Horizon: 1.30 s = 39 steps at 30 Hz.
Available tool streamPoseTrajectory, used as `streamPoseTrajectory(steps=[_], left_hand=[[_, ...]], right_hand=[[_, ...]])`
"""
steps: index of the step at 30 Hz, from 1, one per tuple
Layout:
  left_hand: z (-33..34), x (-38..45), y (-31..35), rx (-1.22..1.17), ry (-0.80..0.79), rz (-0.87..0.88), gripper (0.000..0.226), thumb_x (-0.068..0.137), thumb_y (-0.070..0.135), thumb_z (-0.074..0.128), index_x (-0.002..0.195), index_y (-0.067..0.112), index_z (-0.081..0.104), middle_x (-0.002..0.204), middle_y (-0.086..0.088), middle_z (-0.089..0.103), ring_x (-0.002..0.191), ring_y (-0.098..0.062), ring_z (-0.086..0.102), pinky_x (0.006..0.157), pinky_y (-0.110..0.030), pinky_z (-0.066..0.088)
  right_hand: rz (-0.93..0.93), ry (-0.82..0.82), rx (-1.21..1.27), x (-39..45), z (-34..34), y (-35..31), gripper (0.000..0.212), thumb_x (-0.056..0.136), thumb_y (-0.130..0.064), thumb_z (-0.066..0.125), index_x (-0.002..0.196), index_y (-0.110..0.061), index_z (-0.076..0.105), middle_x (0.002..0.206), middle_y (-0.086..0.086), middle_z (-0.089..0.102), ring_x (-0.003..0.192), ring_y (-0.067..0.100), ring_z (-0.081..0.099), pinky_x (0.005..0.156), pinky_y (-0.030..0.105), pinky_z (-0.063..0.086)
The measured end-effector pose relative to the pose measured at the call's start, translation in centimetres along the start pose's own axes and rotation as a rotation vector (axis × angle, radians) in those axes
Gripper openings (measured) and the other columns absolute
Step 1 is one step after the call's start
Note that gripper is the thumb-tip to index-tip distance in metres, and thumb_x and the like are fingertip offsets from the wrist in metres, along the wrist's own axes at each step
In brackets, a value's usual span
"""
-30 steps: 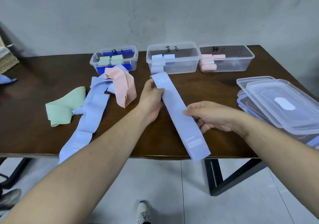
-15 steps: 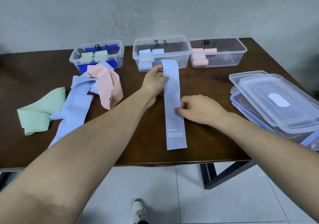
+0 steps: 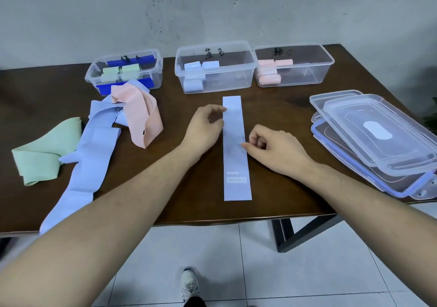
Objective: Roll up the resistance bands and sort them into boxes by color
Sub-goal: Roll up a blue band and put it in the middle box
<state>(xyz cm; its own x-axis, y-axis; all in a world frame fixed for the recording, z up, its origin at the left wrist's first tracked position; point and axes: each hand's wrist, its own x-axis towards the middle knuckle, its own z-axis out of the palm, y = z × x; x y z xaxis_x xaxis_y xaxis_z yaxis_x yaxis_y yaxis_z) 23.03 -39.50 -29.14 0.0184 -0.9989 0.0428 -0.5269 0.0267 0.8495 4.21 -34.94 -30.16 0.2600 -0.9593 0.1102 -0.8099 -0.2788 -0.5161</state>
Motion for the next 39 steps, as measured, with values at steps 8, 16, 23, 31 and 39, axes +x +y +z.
streamPoseTrajectory(steps=[8,16,23,31,39], left_hand=[[-0.9,-6.5,-2.2,0.135,-0.202,0.314,0.017,0.092,0.015,0.065,0.099,0.029,0.070,0.104,0.014,0.060,0.096,-0.006,0.058,0.084,-0.015,0.046],[-3.0,-10.7,-4.1,0.354,-0.308,0.554,0.032,0.085,0.048,0.064,0.112,0.032,0.073,0.121,0.020,0.059,0.112,-0.003,0.052,0.095,-0.031,0.044],[-2.8,-12.5,-4.7,0.526,-0.236,0.684,0.030,0.092,0.043,0.055,0.114,0.033,0.072,0.121,0.019,0.062,0.114,-0.005,0.054,0.083,-0.029,0.043],[-1.8,-14.0,-4.3,0.541,-0.109,0.701,0.027,0.091,0.035,0.052,0.103,0.027,0.075,0.109,0.015,0.066,0.096,-0.010,0.061,0.071,-0.031,0.047],[-1.4,-14.2,-4.0,0.545,0.017,0.747,0.025,0.093,0.031,0.054,0.104,0.023,0.075,0.101,0.011,0.070,0.085,-0.013,0.060,0.071,-0.025,0.041]], right_hand=[[-0.134,0.004,0.068,-2.6,0.6,0.4,0.010,0.094,-0.043,0.062,0.100,-0.036,0.059,0.084,-0.016,0.058,0.074,0.003,0.055,0.060,0.017,0.040],[-0.372,-0.005,-0.079,-5.6,1.2,0.4,0.039,0.095,-0.054,0.046,0.116,-0.034,0.071,0.123,-0.018,0.060,0.110,0.007,0.050,0.091,0.036,0.045],[-0.468,-0.034,-0.095,-8.1,1.2,0.1,0.042,0.096,-0.052,0.050,0.129,-0.032,0.066,0.137,-0.017,0.059,0.128,0.004,0.047,0.108,0.026,0.036],[-0.488,0.112,-0.145,-9.1,2.1,-0.1,0.030,0.097,-0.040,0.052,0.112,-0.029,0.075,0.120,-0.015,0.067,0.112,0.012,0.058,0.094,0.034,0.047],[-0.499,0.137,-0.174,-9.2,2.0,-0.9,0.029,0.095,-0.034,0.055,0.116,-0.022,0.071,0.102,-0.010,0.064,0.089,0.014,0.052,0.074,0.033,0.048]])
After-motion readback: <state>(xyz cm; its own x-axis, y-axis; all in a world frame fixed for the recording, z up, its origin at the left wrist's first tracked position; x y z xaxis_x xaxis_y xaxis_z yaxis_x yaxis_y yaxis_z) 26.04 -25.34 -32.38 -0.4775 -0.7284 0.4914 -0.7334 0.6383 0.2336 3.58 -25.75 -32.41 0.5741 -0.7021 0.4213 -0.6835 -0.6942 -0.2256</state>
